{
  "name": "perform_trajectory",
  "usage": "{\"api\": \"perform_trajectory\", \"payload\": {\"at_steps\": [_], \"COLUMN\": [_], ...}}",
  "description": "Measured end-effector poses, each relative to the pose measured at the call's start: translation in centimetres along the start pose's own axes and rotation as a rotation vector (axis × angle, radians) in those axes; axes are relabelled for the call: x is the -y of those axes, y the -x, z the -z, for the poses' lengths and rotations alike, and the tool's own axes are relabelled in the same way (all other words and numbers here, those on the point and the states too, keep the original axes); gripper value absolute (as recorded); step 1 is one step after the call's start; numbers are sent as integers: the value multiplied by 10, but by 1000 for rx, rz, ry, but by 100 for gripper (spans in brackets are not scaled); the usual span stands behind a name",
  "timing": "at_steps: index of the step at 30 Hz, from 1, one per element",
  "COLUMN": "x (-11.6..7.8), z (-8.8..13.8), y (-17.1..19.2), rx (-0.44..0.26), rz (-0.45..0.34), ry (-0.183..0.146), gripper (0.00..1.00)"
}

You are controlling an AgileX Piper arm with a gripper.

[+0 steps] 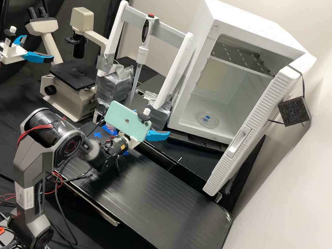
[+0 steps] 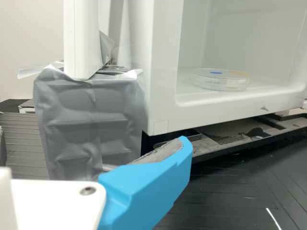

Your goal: Close the door

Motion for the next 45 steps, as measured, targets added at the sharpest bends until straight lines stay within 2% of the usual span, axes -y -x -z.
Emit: {"api": "perform_trajectory", "payload": {"at_steps": [9, 13, 15, 17, 20, 25, 31, 35, 41, 45], "x": [0, -11, -21, -36, -56, -91, -123, -134, -143, -147], "z": [-1, -11, -15, -19, -21, -32, -53, -59, -69, -86], "y": [1, 15, 28, 42, 60, 84, 108, 115, 109, 95], "rx": [3, 32, 33, 25, -16, -50, 19, 43, 59, 117], "rz": [-1, -25, -58, -126, -218, -370, -527, -580, -612, -629], "ry": [2, 5, -10, -40, -66, -76, -93, -83, -75, -56], "gripper": [100, 100, 100, 100, 100, 100, 100, 100, 100, 100]}}
